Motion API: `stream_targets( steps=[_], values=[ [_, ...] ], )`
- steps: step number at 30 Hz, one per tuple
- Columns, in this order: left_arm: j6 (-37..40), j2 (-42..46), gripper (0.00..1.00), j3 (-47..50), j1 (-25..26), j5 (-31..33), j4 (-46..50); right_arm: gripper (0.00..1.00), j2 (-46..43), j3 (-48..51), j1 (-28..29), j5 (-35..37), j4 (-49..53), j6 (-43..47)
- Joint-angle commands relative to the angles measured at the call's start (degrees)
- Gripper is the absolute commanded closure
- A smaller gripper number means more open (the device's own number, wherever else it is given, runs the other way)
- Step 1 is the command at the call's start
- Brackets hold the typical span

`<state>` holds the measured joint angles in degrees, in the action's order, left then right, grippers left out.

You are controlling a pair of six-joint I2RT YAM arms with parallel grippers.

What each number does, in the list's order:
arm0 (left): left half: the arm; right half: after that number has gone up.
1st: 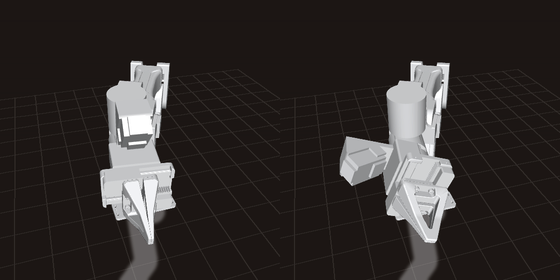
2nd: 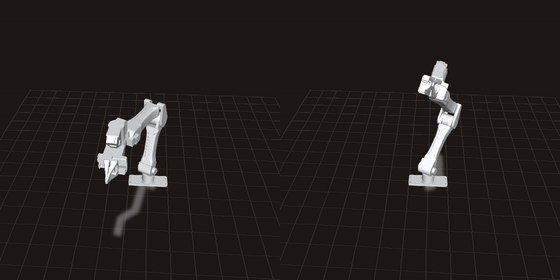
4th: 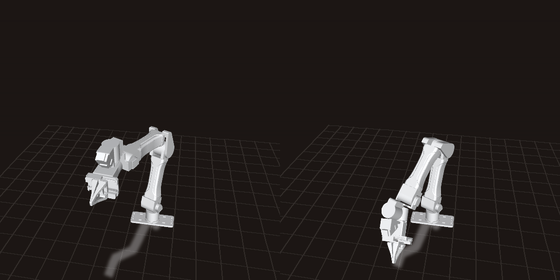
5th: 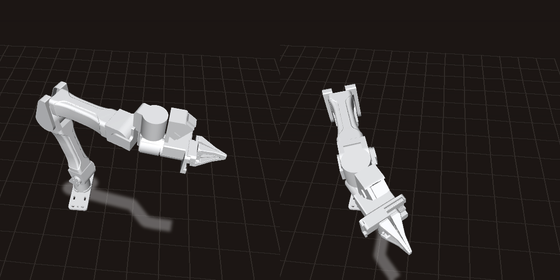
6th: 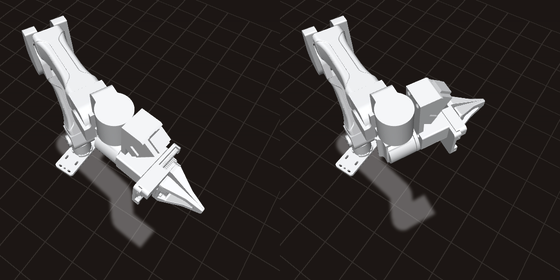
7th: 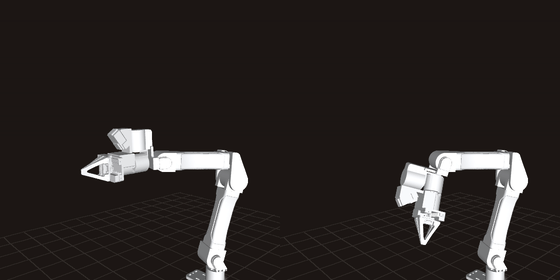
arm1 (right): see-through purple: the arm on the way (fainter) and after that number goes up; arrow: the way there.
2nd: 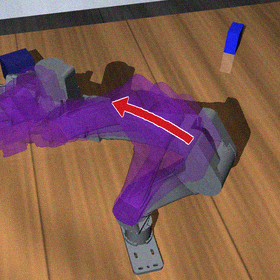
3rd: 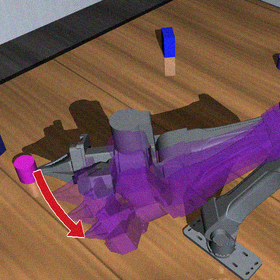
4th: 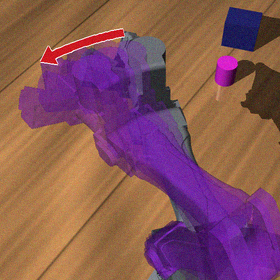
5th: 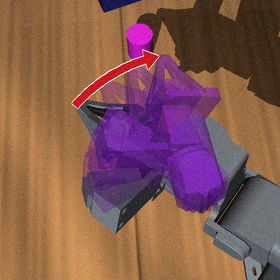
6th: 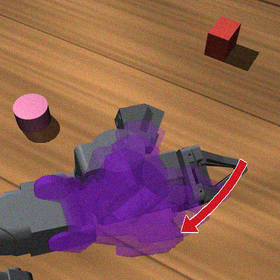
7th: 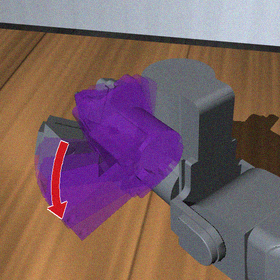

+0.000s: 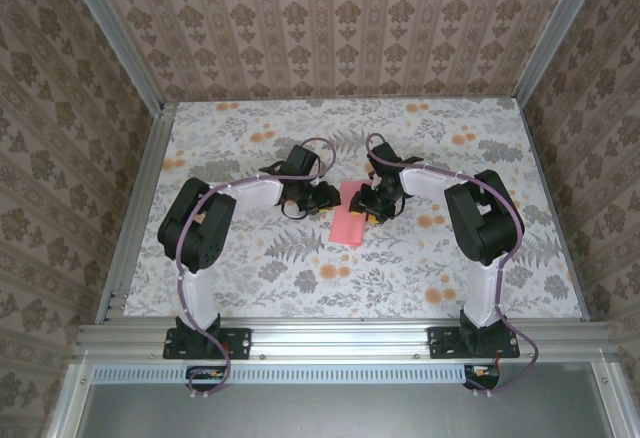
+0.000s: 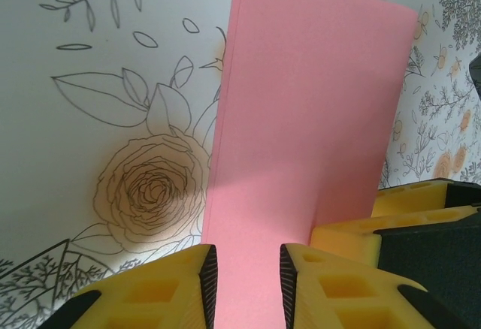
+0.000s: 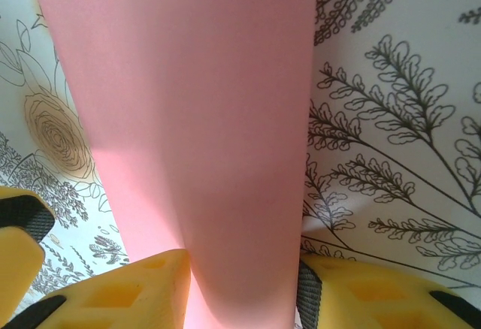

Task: Fold a paper plane with a square sheet of paper (pick it up from the middle)
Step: Hold the square sheet of paper at the center of the table.

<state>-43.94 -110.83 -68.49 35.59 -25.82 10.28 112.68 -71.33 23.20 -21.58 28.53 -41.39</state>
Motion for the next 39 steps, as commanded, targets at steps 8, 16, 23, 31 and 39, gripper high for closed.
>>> stream_targets(
  steps=[8,16,23,31,39],
  values=[
    [1.0,-1.9,0.73,-2.6,0.6,-2.1,0.6,0.54,7.3,1.8,0.7,6.3,0.3,2.4],
    [1.1,-3.2,0.76,-3.8,0.9,-2.7,1.0,0.53,7.9,1.6,0.8,6.7,0.6,2.9],
    [1.4,-4.3,0.78,-4.5,1.1,-3.1,1.7,0.54,8.3,1.7,0.8,6.8,0.6,2.7],
    [1.7,-5.3,0.8,-5.4,1.5,-2.4,3.7,0.54,8.3,2.0,0.8,6.8,0.4,2.5],
    [1.8,-6.3,0.81,-6.2,1.7,-2.3,5.3,0.55,8.3,2.1,0.8,6.8,0.3,2.5]
  ],
)
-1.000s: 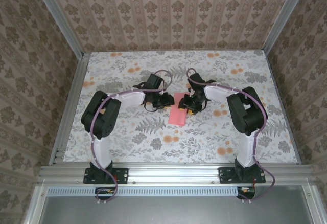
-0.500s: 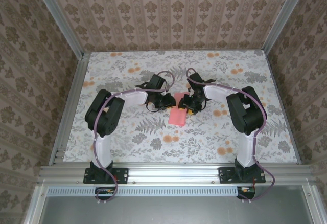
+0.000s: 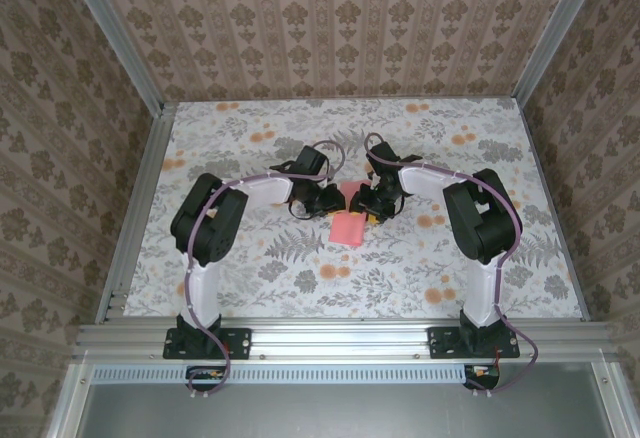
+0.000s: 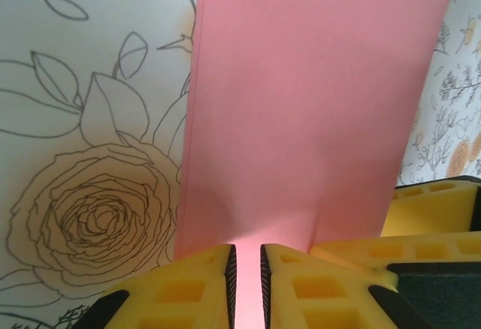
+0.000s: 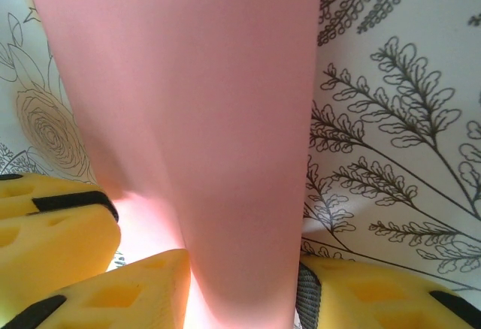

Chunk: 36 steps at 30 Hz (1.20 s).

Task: Fold a paper plane with a square sheet of paper (pick it up from the middle)
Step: Hold the square sheet of paper at the center of the table.

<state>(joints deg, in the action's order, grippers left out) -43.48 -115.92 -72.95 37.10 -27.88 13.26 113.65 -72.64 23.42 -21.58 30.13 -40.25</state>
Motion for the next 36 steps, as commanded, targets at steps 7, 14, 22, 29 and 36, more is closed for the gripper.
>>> stream_targets(
  steps=[7,14,22,29,36],
  values=[
    [1.4,-1.4,0.84,-1.7,0.3,1.3,3.9,0.55,7.4,3.5,0.7,6.8,-1.4,1.2],
    [2.0,-2.0,0.85,-1.7,0.3,2.8,6.1,0.54,5.2,3.2,0.6,6.1,-1.7,1.3],
    [2.8,-3.5,0.87,-2.3,0.2,3.2,8.0,0.47,-5.0,3.4,-0.9,5.5,-2.0,2.4],
    [2.9,-4.1,0.88,-2.7,0.3,3.1,8.4,0.49,-12.3,7.1,-2.1,3.5,-6.5,5.8],
    [3.0,-4.3,0.89,-2.9,0.3,3.3,9.1,0.73,-10.5,9.5,-0.8,-8.6,-15.6,4.3]
  ],
)
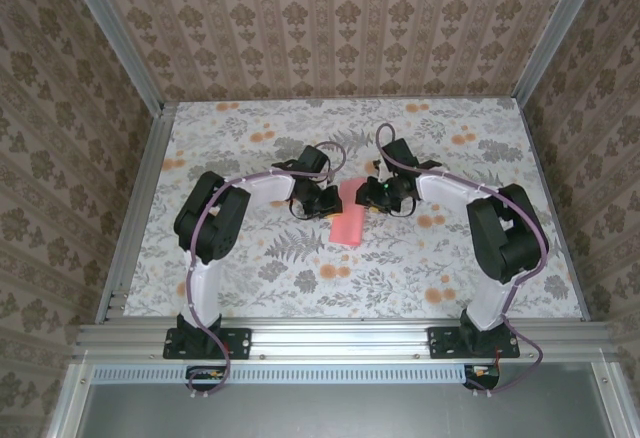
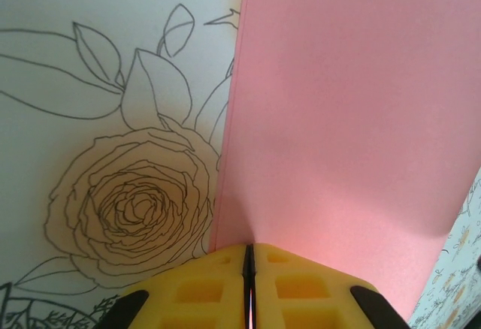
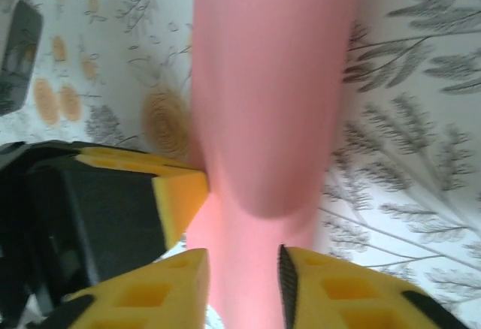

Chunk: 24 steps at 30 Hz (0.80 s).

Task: Fold a paper plane with a square sheet of paper (pick it up from the middle)
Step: Hold the square sheet of paper at the center of the table, then fold the square sheet of paper in half at the center of the table.

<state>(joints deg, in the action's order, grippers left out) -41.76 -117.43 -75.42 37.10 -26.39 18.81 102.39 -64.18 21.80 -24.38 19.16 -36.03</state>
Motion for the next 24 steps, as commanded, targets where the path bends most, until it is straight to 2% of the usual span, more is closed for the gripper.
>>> stream_targets(
  steps=[1,4,9,24],
  values=[
    [1.3,-2.8,0.89,-0.5,0.3,1.9,3.5,0.75,1.0,1.1,1.1,-6.2,-5.1,-0.3],
    [1.2,-3.2,0.9,-0.7,0.3,2.0,3.8,0.81,2.8,1.1,1.1,-6.7,-5.5,-0.7],
    [1.1,-3.4,0.9,-1.0,0.3,2.4,4.5,0.84,5.3,0.9,1.0,-5.1,-3.6,0.2],
    [1.0,-4.2,0.91,-0.9,0.3,3.7,6.5,0.83,8.7,3.3,0.0,-2.9,-5.6,1.1]
  ],
)
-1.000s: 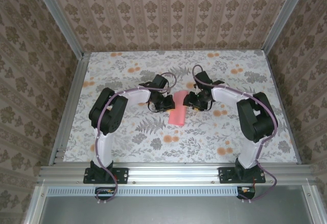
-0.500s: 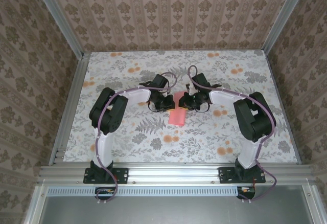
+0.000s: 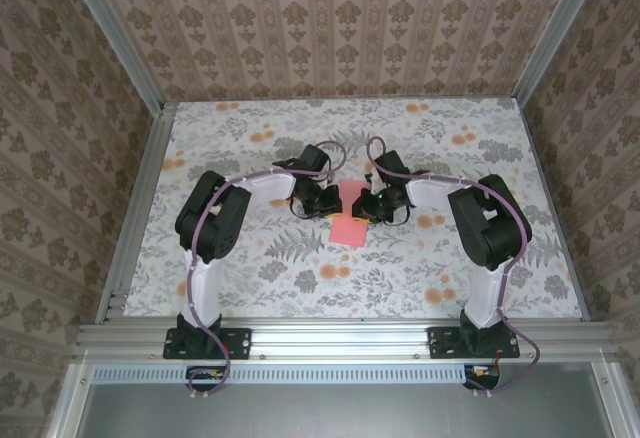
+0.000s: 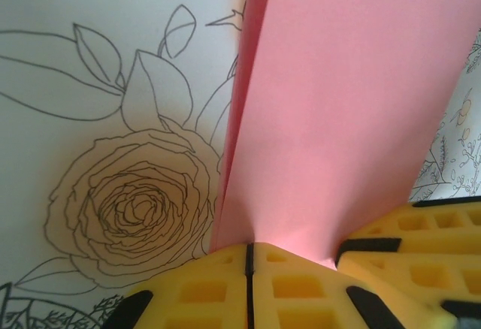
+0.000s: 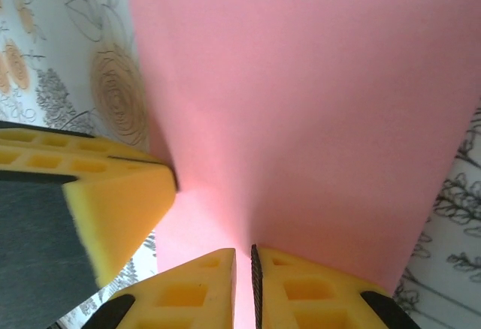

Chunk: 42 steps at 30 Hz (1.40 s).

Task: Fold a paper plane with a square sheet of paper (pick it up from the middle)
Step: Fold the square sheet of paper in half at the center of the table.

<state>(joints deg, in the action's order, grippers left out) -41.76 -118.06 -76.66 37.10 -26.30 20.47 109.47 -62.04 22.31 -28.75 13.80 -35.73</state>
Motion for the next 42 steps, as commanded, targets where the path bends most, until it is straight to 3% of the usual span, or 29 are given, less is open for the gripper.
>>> stream_targets(
  steps=[1,13,18,25,31,42],
  values=[
    [1.0,-3.6,0.91,0.4,0.3,3.8,4.9,0.83,1.7,1.1,-0.7,1.6,-0.3,0.8],
    [0.9,-4.0,0.92,0.5,0.4,4.1,5.1,0.81,-6.5,5.0,-1.1,-5.0,2.0,3.1],
    [0.8,-4.0,0.92,0.4,0.6,4.2,5.0,0.85,-6.1,9.0,-1.0,-6.0,0.3,2.3],
    [0.7,-3.9,0.92,0.3,0.7,4.3,5.1,0.91,-4.9,9.1,-0.9,-1.9,3.4,3.5],
    [0.4,-3.9,0.92,0.3,0.7,4.5,5.1,0.91,-9.9,9.3,0.5,-4.5,3.1,3.8],
    [0.3,-4.0,0.92,0.0,0.8,4.4,5.3,0.92,-8.2,12.5,1.3,-3.1,2.9,3.3]
  ],
)
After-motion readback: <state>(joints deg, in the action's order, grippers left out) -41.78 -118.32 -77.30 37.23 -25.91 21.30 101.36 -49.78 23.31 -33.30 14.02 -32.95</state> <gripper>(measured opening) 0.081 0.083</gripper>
